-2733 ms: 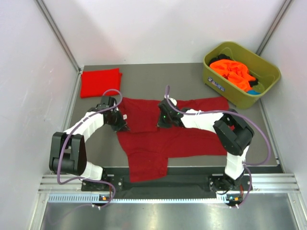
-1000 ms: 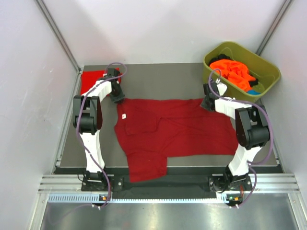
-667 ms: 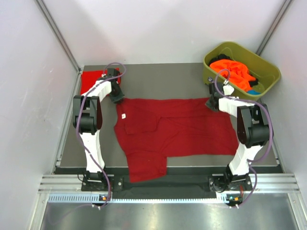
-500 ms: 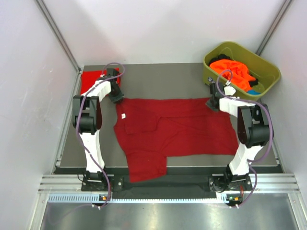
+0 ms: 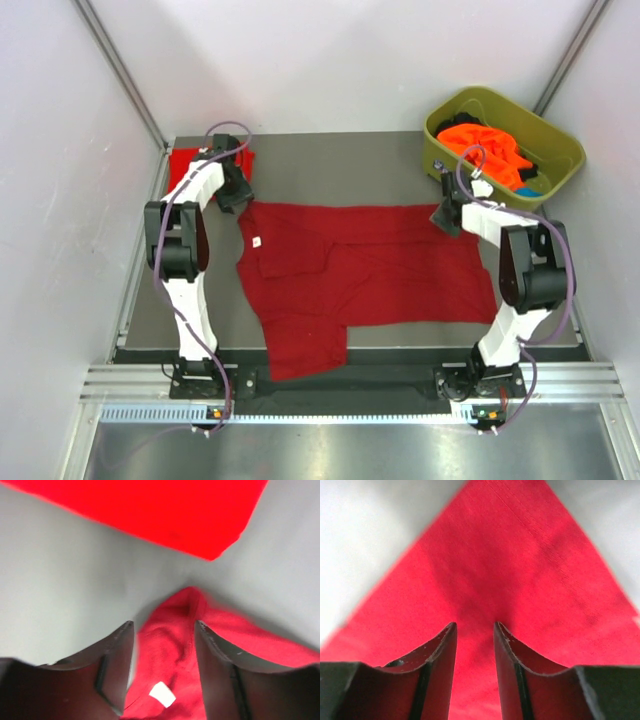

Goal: Fold and stack the t-shirts
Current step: Fold the tshirt

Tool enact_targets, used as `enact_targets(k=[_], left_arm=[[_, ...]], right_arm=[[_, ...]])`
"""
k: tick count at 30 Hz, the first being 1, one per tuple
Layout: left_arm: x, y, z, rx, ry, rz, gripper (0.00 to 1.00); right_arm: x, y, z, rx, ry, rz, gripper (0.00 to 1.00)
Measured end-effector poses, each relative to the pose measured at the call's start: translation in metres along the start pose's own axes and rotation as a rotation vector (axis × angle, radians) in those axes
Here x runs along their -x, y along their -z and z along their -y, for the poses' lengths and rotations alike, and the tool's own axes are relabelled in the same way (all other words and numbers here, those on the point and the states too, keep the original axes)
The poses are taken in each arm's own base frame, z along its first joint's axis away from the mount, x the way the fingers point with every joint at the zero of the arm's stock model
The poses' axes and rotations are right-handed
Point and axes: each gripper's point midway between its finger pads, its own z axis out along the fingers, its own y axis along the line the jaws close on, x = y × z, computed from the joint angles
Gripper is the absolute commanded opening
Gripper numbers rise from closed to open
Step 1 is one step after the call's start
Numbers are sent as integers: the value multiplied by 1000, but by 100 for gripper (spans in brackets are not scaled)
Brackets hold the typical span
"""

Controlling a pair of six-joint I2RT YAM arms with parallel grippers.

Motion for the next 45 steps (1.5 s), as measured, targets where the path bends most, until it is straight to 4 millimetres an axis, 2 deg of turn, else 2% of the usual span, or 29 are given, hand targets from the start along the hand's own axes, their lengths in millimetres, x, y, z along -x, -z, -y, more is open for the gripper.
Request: enact_targets(k=[2, 4, 7, 9, 11, 14, 16, 19, 22, 25, 27, 28, 32, 35, 38, 43, 45], left_arm=[[7, 15, -8, 36, -8, 33, 60], [14, 38, -16, 49, -20, 78, 61], [20, 78, -20, 22, -26, 137, 61], [24, 102, -20, -7, -27, 175, 61], [22, 123, -20, -49, -24, 196, 62], [6, 134, -18, -149, -11, 154, 62], [-10, 132, -24, -211, 22, 85, 62], [-26, 124, -49, -239, 112, 1, 63], [-25, 125, -73, -256, 203, -12, 62], [-25, 135, -86, -320, 284, -8, 61], [-27, 138, -92, -358, 329, -3, 61], [-29, 138, -93, -371, 341, -5, 61], [-42, 130, -92, -405, 360, -41, 61], [-49, 128, -89, -421, 372, -67, 60], [-45, 129, -86, -444, 372, -56, 60], [-42, 127, -84, -462, 365, -36, 60], [-43, 125, -84, -463, 364, -36, 59]], right_arm=[[-4, 13, 3, 3, 48, -18, 40], [0, 34, -3, 52, 127, -8, 43], [1, 73, -33, 203, 285, 22, 47], [-13, 106, -61, 338, 426, 35, 48], [-43, 142, -91, 491, 589, 34, 50], [-105, 195, -121, 730, 822, 40, 53], [-160, 234, -119, 887, 1004, 47, 57], [-233, 286, -102, 1107, 1238, 40, 61], [-275, 315, -92, 1222, 1387, 51, 63], [-317, 328, -84, 1275, 1529, 60, 68], [-346, 328, -76, 1284, 1631, 49, 70], [-363, 327, -71, 1286, 1686, 43, 70], [-406, 322, -56, 1286, 1854, 31, 71], [-425, 323, -55, 1287, 1931, 55, 70], [-437, 322, -56, 1289, 1978, 91, 69], [-446, 305, -57, 1244, 2017, 128, 62], [-449, 306, -64, 1248, 2002, 152, 60]])
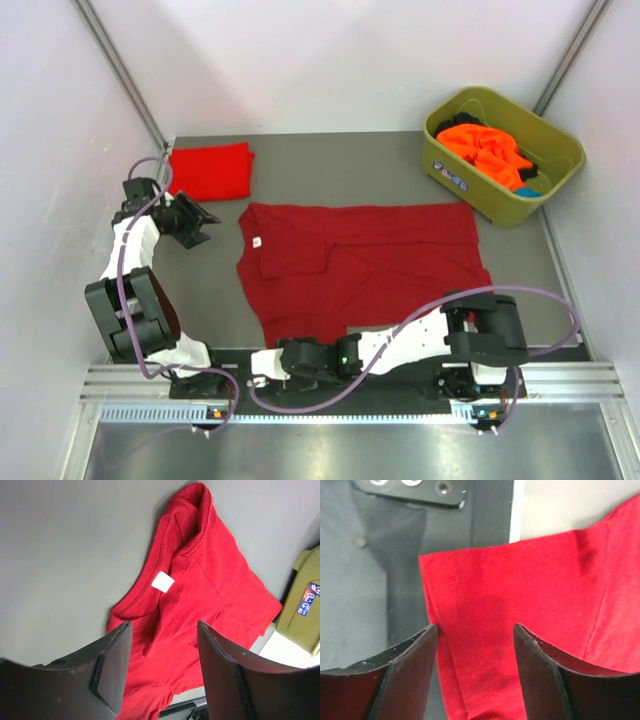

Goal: Fold and stack the t-shirts
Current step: Fold the tshirt

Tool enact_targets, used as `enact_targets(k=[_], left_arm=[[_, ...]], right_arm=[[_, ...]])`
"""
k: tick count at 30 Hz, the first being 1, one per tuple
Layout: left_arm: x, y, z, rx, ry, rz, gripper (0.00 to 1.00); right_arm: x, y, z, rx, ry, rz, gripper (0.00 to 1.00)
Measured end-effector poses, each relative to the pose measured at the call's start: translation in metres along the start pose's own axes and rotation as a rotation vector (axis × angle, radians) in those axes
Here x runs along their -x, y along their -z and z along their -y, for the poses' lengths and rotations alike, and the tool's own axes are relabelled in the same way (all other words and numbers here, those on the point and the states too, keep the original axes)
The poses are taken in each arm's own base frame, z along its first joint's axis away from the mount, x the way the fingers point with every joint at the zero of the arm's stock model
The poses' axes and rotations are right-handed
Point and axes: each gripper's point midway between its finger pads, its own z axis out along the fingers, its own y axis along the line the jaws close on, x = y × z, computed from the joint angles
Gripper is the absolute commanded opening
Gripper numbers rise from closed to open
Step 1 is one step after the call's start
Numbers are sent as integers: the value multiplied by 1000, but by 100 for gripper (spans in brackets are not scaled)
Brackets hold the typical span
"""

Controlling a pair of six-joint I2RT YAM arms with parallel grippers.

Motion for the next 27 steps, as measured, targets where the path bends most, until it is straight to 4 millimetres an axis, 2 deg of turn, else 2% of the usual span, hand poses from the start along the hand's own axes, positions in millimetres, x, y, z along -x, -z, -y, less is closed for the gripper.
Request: enact_targets(k=[2, 5, 6, 8, 9, 14, 18, 20, 23, 27], left_arm=[[0, -1, -1, 3, -1, 1, 58], [1, 0, -3, 14, -6, 15, 58], [1, 2, -3, 16, -10, 24, 58], [3, 6, 0, 11, -19, 40, 58], [4, 7, 1, 8, -22, 44, 58], [6, 8, 2, 9, -26, 53, 57], [7, 8, 0, 23, -27, 61, 57], [6, 7, 1, 22, -32, 59, 56], [1, 9, 7, 10, -55, 59, 55], [-30, 9, 21, -51, -139, 19, 55]], right_arm=[[2, -3, 2, -15, -2, 7, 56], [2, -7, 5, -35, -3, 13, 42], [1, -9, 5, -38, -6, 11, 29], [3, -9, 4, -39, -6, 14, 15], [2, -9, 4, -41, -3, 13, 0], [1, -7, 11, -74, -8, 3, 0], [10, 3, 28, -84, -70, 37, 0], [14, 10, 48, -95, -132, 67, 0], [12, 21, 99, -139, -272, 108, 0], [-12, 26, 158, -179, -461, 130, 0]])
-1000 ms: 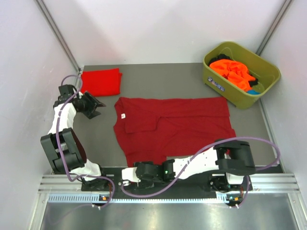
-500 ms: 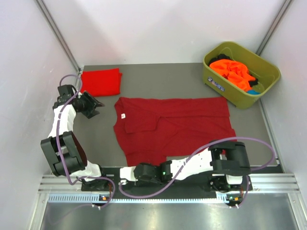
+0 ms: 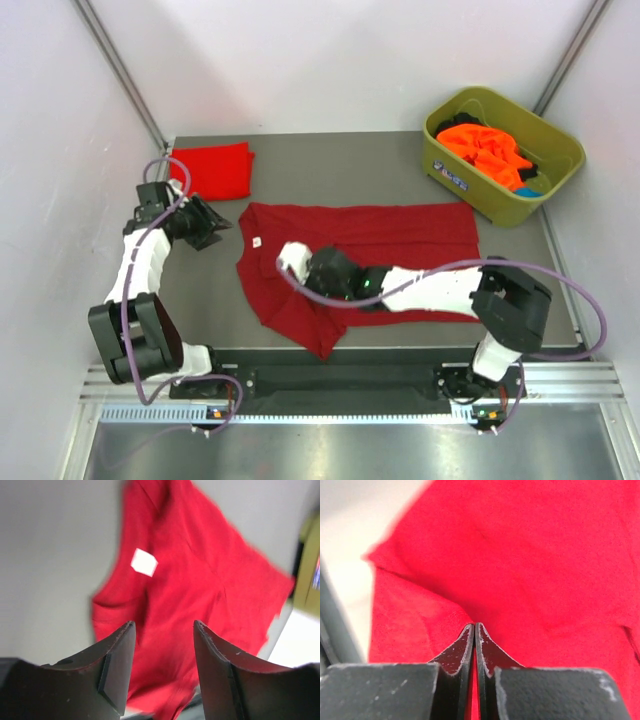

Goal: Fold and stack the t-shirts
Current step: Fold the tshirt

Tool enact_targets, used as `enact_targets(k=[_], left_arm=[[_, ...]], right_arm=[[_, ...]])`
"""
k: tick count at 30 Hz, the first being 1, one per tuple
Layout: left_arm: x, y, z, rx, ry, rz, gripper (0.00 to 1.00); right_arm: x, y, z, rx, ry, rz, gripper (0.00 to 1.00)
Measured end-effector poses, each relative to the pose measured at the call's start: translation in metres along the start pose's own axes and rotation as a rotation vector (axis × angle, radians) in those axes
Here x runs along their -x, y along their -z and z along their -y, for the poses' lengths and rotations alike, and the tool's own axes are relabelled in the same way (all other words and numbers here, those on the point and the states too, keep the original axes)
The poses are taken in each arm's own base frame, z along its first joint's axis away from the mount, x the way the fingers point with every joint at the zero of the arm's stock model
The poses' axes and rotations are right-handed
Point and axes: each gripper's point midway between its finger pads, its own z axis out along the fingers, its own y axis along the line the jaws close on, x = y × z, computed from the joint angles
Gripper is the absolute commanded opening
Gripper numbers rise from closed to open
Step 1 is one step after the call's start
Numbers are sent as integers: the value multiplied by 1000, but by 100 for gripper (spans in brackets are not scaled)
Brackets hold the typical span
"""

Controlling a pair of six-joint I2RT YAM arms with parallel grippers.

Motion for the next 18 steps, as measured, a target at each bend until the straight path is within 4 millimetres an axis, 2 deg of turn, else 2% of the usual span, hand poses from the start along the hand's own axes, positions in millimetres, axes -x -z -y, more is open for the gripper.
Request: enact_targets(k=[3, 7, 8, 9, 10, 12, 14, 18], left_arm=[[-34, -5, 13, -50, -80, -69, 54], [-79, -15, 26, -81, -189, -182, 53], [-89, -16, 31, -88, -218, -206, 53], [-92, -17, 32, -92, -231, -214, 53], [-104, -18, 38, -98, -280, -240, 52], [-116, -18, 40, -96, -327, -268, 52], [-127, -14, 39, -91, -359, -298, 51], [-133, -5, 36, -87, -399, -301, 51]], right_arm=[[-12, -4, 36, -5, -128, -18, 0], [-38, -14, 60, 23, -273, -68, 3], [-45, -15, 64, 26, -308, -82, 5], [-49, -14, 68, 24, -341, -93, 11], [-52, -13, 71, 23, -369, -100, 17], [-51, -9, 79, 6, -423, -93, 30], [-50, 0, 82, -11, -450, -88, 32], [-32, 32, 77, -15, -450, -26, 38]])
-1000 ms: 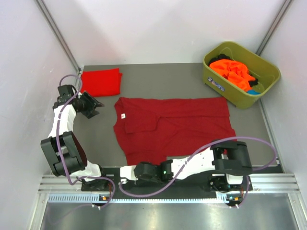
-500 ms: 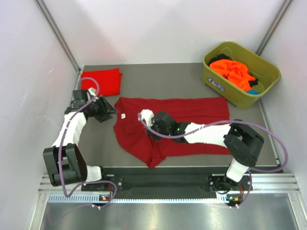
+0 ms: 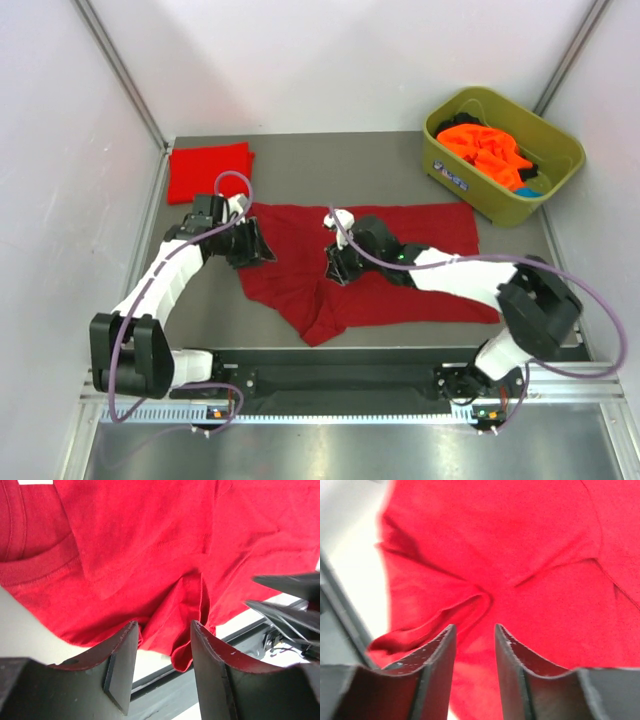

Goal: Fold and stack the t-shirts
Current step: Fold the tshirt

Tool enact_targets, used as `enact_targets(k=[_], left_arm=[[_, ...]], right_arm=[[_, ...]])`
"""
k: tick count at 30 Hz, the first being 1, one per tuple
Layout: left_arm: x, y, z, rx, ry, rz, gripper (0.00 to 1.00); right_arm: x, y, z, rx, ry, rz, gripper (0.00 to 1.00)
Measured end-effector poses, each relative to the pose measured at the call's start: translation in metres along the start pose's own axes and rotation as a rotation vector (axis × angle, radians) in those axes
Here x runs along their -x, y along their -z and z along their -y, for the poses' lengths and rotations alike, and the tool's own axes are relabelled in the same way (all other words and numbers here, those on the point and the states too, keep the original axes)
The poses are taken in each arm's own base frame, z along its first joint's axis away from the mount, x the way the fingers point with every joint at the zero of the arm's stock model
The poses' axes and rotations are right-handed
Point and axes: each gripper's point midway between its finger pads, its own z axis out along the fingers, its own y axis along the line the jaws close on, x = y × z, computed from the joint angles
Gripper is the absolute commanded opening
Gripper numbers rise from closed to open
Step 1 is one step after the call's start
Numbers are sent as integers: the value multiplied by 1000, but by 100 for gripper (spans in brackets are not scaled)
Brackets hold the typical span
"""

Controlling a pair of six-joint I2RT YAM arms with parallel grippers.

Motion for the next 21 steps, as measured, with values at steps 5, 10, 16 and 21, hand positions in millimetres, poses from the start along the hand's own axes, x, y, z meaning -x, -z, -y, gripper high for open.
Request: enact_targets(k=[5, 10, 16, 21], left_arm=[[-20, -7, -7, 3, 19, -49, 49], [-35, -12, -6, -8, 52, -97, 48], [-43, -15, 3, -17, 34, -119, 47], [-43, -16, 1, 4, 35, -114, 46]], right_arm=[[5, 22, -40, 65, 85, 55, 46], [-25, 13, -86, 116, 183, -11, 48], [-61, 2, -102, 79, 253, -82, 49], [-72, -2, -106, 53, 294, -98, 45]])
